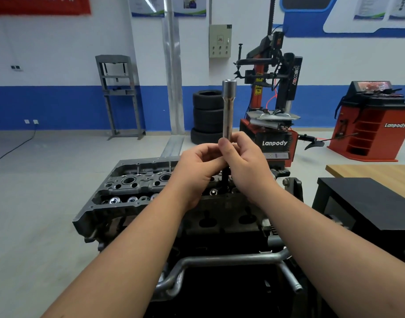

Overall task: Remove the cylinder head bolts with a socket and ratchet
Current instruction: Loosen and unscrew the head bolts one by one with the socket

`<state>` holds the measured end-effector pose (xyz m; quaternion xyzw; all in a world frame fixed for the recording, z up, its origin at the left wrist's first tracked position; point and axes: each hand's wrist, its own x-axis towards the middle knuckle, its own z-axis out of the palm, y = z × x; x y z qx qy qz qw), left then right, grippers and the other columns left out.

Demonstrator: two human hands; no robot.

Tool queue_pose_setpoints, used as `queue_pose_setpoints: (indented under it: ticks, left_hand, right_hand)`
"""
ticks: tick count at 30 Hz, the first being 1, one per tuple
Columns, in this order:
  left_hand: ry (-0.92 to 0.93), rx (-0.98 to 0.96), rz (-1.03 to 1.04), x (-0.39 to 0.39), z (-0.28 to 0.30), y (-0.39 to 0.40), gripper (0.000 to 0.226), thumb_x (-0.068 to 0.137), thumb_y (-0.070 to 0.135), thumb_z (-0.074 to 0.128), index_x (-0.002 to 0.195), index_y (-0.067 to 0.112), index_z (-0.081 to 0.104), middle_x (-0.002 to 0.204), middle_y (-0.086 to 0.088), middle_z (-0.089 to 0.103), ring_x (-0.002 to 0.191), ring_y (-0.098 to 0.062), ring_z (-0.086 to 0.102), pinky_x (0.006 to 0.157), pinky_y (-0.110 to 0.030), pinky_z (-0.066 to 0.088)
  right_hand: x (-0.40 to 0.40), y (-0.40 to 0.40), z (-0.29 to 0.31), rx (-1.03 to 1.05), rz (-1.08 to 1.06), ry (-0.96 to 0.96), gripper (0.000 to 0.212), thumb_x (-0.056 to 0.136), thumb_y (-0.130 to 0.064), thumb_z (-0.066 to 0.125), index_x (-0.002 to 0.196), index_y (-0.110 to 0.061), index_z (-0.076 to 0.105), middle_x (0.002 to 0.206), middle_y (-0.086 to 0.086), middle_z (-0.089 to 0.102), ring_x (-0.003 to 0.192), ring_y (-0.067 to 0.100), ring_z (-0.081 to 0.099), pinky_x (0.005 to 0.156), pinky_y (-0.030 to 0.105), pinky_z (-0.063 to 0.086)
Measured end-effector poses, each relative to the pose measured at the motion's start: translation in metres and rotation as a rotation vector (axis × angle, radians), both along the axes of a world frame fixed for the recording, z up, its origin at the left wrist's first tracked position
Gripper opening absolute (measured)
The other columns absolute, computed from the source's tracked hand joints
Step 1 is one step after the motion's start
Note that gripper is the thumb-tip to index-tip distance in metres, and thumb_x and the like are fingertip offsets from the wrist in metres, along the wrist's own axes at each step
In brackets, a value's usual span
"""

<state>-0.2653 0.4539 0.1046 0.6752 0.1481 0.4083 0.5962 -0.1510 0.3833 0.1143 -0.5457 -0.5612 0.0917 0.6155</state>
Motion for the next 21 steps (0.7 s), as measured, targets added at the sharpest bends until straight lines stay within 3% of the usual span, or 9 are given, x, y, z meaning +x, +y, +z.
queue_pose_setpoints:
  ticks: [4, 6, 9, 12, 14, 17, 21]
  left_hand:
    - [0.049, -0.032, 0.005, 0.0006, 0.0011, 0.0012, 0.018, 0.104, 0.020, 0.057, 0.110, 0.026, 0.073, 0.105, 0.002, 0.079, 0.104, -0.016, 0.074, 0.092, -0.032, 0.058]
    - [0.045, -0.036, 0.007, 0.0016, 0.0001, 0.0024, 0.015, 0.103, 0.022, 0.059, 0.110, 0.024, 0.073, 0.105, 0.001, 0.079, 0.103, -0.016, 0.074, 0.090, -0.030, 0.058]
    - [0.010, -0.050, 0.024, 0.0017, -0.0007, 0.0021, 0.023, 0.092, 0.028, 0.072, 0.112, 0.016, 0.072, 0.106, -0.002, 0.078, 0.098, -0.015, 0.074, 0.083, -0.027, 0.055]
    - [-0.014, -0.043, 0.032, 0.0012, -0.0012, 0.0024, 0.048, 0.072, 0.039, 0.079, 0.111, 0.012, 0.070, 0.104, -0.003, 0.079, 0.091, -0.010, 0.073, 0.075, -0.021, 0.054]
    - [-0.010, -0.032, 0.015, 0.0005, -0.0012, 0.0028, 0.044, 0.075, 0.036, 0.080, 0.112, 0.013, 0.071, 0.104, -0.003, 0.079, 0.094, -0.010, 0.074, 0.074, -0.017, 0.055]
    - [0.007, -0.039, -0.022, 0.0005, -0.0003, 0.0044, 0.021, 0.095, 0.022, 0.070, 0.115, 0.019, 0.073, 0.110, -0.002, 0.078, 0.105, -0.015, 0.073, 0.085, -0.024, 0.057]
    - [0.015, -0.073, -0.023, 0.0012, -0.0011, 0.0059, 0.018, 0.103, 0.018, 0.060, 0.112, 0.021, 0.075, 0.110, -0.005, 0.078, 0.111, -0.024, 0.071, 0.101, -0.041, 0.055]
  right_hand:
    - [0.0019, 0.0002, 0.0008, -0.013, 0.010, 0.042, 0.020, 0.105, -0.037, 0.047, 0.097, -0.037, 0.065, 0.094, -0.010, 0.070, 0.090, -0.002, 0.064, 0.069, 0.009, 0.048]
    - [-0.0002, -0.0002, 0.0013, -0.006, 0.024, 0.024, 0.022, 0.106, -0.037, 0.045, 0.094, -0.040, 0.064, 0.096, -0.010, 0.070, 0.094, -0.003, 0.063, 0.070, 0.006, 0.047]
    - [-0.0016, -0.0001, 0.0012, -0.012, 0.048, 0.023, 0.011, 0.103, -0.041, 0.049, 0.106, -0.038, 0.058, 0.094, -0.016, 0.071, 0.090, -0.005, 0.065, 0.068, 0.006, 0.047]
    - [-0.0005, 0.0003, 0.0000, 0.000, 0.019, 0.019, 0.013, 0.101, -0.042, 0.054, 0.104, -0.030, 0.055, 0.089, -0.008, 0.073, 0.083, 0.003, 0.068, 0.068, 0.014, 0.052]
    - [0.0008, 0.0009, -0.0007, 0.009, -0.010, 0.014, 0.014, 0.101, -0.041, 0.055, 0.101, -0.027, 0.060, 0.087, -0.004, 0.072, 0.084, 0.007, 0.068, 0.074, 0.023, 0.056]
    - [0.0038, 0.0026, -0.0019, 0.005, -0.030, 0.031, 0.018, 0.102, -0.038, 0.054, 0.103, -0.026, 0.068, 0.091, -0.009, 0.071, 0.089, 0.006, 0.067, 0.081, 0.029, 0.056]
    - [0.0041, 0.0029, -0.0023, 0.018, -0.039, 0.028, 0.022, 0.105, -0.034, 0.049, 0.101, -0.030, 0.070, 0.090, -0.011, 0.071, 0.090, 0.005, 0.066, 0.080, 0.027, 0.054]
